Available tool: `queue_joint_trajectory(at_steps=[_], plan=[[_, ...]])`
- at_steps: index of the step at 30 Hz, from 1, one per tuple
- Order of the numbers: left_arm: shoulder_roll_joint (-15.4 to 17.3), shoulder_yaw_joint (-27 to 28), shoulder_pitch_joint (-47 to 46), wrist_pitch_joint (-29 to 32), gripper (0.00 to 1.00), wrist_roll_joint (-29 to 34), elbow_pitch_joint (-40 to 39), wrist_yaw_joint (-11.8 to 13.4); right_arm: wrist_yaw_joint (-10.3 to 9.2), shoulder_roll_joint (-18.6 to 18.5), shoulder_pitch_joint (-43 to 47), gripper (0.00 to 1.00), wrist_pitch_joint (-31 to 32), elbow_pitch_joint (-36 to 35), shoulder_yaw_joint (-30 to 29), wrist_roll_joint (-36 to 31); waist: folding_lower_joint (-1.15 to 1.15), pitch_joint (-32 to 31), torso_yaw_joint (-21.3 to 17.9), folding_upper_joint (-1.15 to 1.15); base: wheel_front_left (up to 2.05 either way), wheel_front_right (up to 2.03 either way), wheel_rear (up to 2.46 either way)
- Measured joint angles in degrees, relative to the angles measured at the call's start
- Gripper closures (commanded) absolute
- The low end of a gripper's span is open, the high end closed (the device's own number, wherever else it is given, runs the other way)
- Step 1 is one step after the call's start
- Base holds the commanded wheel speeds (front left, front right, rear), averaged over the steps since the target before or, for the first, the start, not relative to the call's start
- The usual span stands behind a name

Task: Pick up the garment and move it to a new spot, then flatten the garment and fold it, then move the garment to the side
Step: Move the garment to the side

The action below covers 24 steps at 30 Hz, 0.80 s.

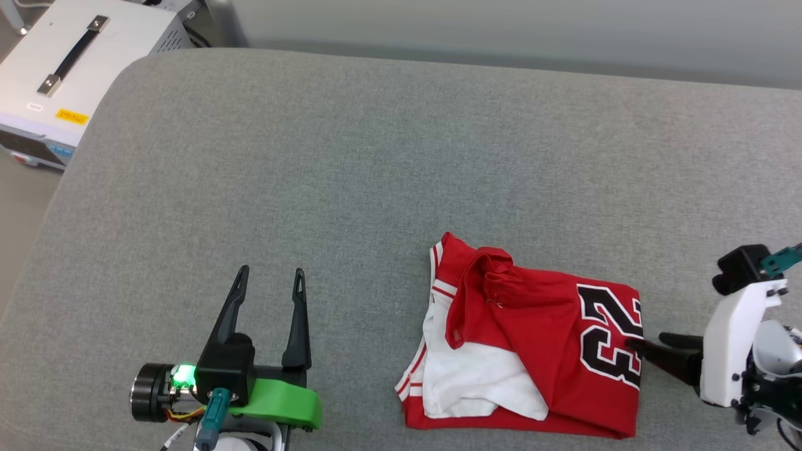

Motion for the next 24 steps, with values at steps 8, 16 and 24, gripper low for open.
queue_joint_trajectory(at_steps=[8,16,24], plan=[[-0.21,-0.63,-1.55,0.0,0.0,0.0,0.1,0.0,0.0,2.96,-1.54,0.0,-3.92,4.53,4.11,0.01,0.0,2.82,1.18,0.0,0.0,0.0,0.0],[-0.32,-0.98,-2.68,0.0,0.0,0.0,0.37,0.0,0.01,4.03,-4.24,0.0,-9.76,8.65,9.51,0.67,0.0,4.48,1.81,0.0,0.0,0.0,0.0],[-0.43,-0.99,-2.74,0.0,0.0,0.0,1.05,0.0,0.02,1.55,-4.92,1.0,-16.27,8.64,13.04,2.48,0.0,3.99,1.84,0.0,0.0,0.0,0.0]])
